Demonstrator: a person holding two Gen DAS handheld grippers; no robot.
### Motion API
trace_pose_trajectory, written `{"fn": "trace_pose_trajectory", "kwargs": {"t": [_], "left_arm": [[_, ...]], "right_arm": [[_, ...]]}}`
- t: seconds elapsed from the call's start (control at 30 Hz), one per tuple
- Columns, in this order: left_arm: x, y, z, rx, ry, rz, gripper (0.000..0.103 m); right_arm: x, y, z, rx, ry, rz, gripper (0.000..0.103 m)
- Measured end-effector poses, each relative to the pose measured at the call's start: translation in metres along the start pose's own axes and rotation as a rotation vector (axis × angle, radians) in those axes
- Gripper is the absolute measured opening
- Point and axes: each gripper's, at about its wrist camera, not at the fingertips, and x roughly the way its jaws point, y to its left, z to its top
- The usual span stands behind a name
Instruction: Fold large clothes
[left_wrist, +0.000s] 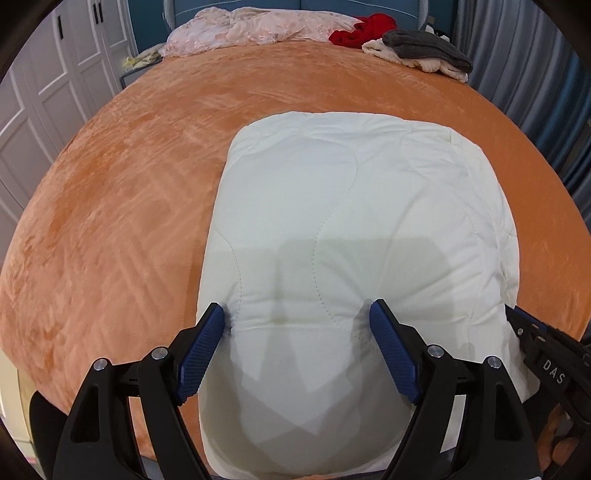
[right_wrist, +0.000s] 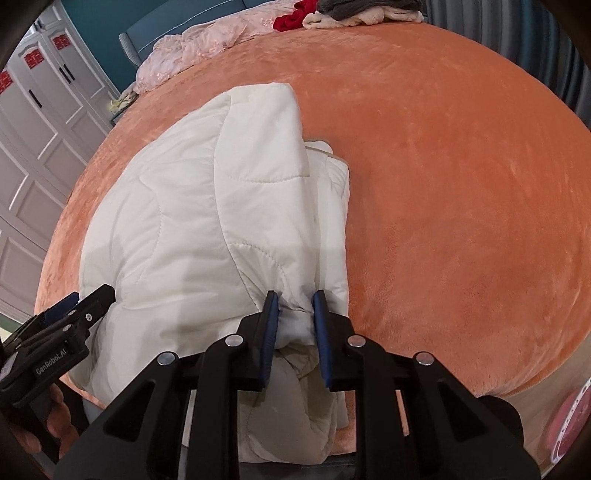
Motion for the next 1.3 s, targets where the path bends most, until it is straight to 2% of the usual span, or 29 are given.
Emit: {"fn": "trace_pose_trajectory", "kwargs": {"t": [0.53, 0.8, 0.9, 1.0, 1.03, 1.07, 1.1, 1.13, 1.2, 1.3], "left_arm": [[0.002, -0.005, -0.006, 0.015, -0.033, 0.042, 0.08], [0.0, -0.004, -0.006, 0.007, -0.026, 0.037, 0.08], [-0.003, 0.001, -0.003, -0.006, -0.003, 0.014, 0.08], [-0.009, 0.021, 0.003, -0.083, 0.041, -0.058, 0.08], [-0.01, 0.033, 0.004, -0.132, 0.056, -0.098, 0.081], [-0.009, 0.041, 0.005, -0.172, 0.068, -0.124, 0.081], [-0.008, 0.05, 0.005, -0.213, 0.082, -0.152, 0.081], [-0.005, 0.059, 0.005, -0.251, 0.093, -0.178, 0.081], [0.004, 0.078, 0.004, -0.324, 0.114, -0.226, 0.082], [0.02, 0.096, -0.003, -0.425, 0.155, -0.346, 0.085]], "right_arm": [[0.004, 0.007, -0.009, 0.002, -0.011, -0.016, 0.018], [0.004, 0.006, -0.008, 0.004, -0.007, -0.012, 0.018], [0.0, 0.003, -0.003, 0.018, 0.004, 0.005, 0.019], [-0.014, -0.006, 0.005, 0.078, -0.009, 0.043, 0.03], [-0.017, -0.012, 0.007, 0.115, -0.015, 0.066, 0.039], [-0.018, -0.018, 0.009, 0.147, -0.016, 0.067, 0.055], [-0.017, -0.022, 0.01, 0.168, -0.014, 0.068, 0.063], [-0.015, -0.029, 0.011, 0.196, -0.012, 0.093, 0.067], [-0.007, -0.037, 0.01, 0.239, 0.013, 0.149, 0.068], [0.01, -0.051, 0.007, 0.338, 0.06, 0.263, 0.072]]}}
